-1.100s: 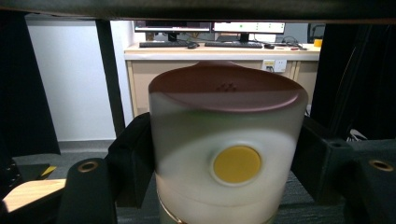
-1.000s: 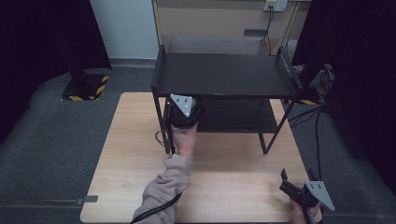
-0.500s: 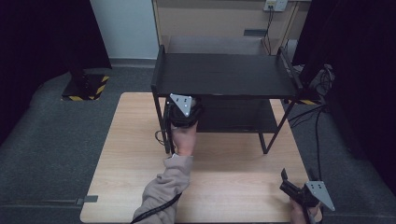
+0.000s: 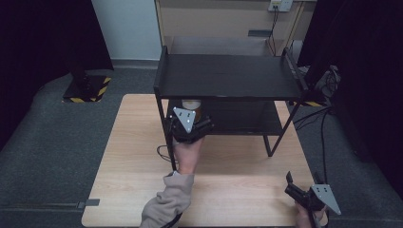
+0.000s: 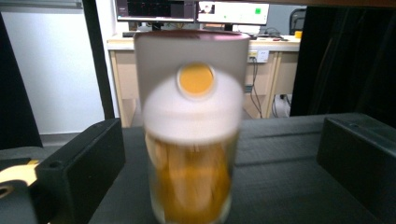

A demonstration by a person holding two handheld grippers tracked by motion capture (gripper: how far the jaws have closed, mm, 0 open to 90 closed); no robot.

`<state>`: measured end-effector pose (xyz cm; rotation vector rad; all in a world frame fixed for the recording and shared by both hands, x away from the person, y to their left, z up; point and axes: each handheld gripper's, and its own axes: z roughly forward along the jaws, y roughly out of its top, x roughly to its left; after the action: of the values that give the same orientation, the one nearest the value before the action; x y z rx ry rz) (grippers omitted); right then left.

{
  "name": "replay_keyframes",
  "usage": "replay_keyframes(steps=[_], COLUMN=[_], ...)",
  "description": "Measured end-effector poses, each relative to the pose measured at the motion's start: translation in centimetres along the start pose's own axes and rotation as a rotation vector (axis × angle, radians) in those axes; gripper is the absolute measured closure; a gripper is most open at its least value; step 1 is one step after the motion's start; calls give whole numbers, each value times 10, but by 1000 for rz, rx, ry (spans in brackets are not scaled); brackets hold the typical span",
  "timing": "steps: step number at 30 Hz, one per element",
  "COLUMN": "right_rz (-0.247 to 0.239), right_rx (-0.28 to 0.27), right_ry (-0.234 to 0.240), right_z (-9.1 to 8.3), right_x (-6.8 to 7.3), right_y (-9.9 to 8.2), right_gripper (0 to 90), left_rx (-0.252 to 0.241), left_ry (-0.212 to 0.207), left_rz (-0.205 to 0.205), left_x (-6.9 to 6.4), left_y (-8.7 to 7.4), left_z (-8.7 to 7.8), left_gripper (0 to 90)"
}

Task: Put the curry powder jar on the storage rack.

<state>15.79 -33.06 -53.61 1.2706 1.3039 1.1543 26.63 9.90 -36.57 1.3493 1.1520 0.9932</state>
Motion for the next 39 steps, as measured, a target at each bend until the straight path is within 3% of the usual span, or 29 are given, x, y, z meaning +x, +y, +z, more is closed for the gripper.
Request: replay_keyframes(steps=[3,4,5,7,10,11,12,13,14,15,16,18,19,20,21,22,24,25,26,32,39], right_rz=[-2,-2,-2,1,1,1,0,0,2,2,3,8,11,11,14,18,17,17,12,-4,-15], right_rx=[2,1,1,1,5,5,8,8,10,10,12,15,15,15,14,14,17,17,22,35,43], right_ry=[-1,-1,-1,-3,-9,-9,-14,-14,-18,-18,-20,-25,-28,-28,-34,-40,-44,-44,-48,-53,-53], right_z=[0,0,0,0,0,0,1,1,1,1,1,1,1,1,1,1,2,2,2,3,4], right_x=[0,0,0,1,2,2,3,3,3,3,3,4,4,4,5,5,6,6,7,9,10], right_y=[0,0,0,0,1,1,1,1,2,2,2,2,2,2,2,2,3,3,4,5,6], right_gripper=[5,6,6,6,6,6,6,6,6,6,6,6,6,6,6,6,6,6,6,6,6], left_rx=[-8,-17,-17,-53,-77,-77,-76,-76,-76,-76,-76,-75,-67,-67,-56,-34,1,1,32,62,122], left_ry=[-19,-51,-51,-99,-156,-156,-156,-156,-144,-144,-115,-108,-66,-66,-45,-9,15,15,46,114,114], left_rz=[-5,-5,-5,-11,22,22,23,23,23,23,11,11,27,27,37,40,19,19,-6,-57,-76], left_x=[5,14,14,30,64,64,82,82,98,98,124,129,142,142,150,166,183,183,195,212,219], left_y=[-7,-15,-15,-30,-52,-52,-61,-61,-69,-69,-82,-84,-92,-92,-97,-108,-117,-117,-125,-143,-153], left_z=[-14,-29,-29,-46,-72,-72,-84,-84,-94,-94,-108,-110,-117,-117,-119,-121,-120,-120,-118,-116,-113], left_gripper=[0,0,0,0,0,0,0,0,0,0,0,0,0,0,0,0,0,0,0,0,0])
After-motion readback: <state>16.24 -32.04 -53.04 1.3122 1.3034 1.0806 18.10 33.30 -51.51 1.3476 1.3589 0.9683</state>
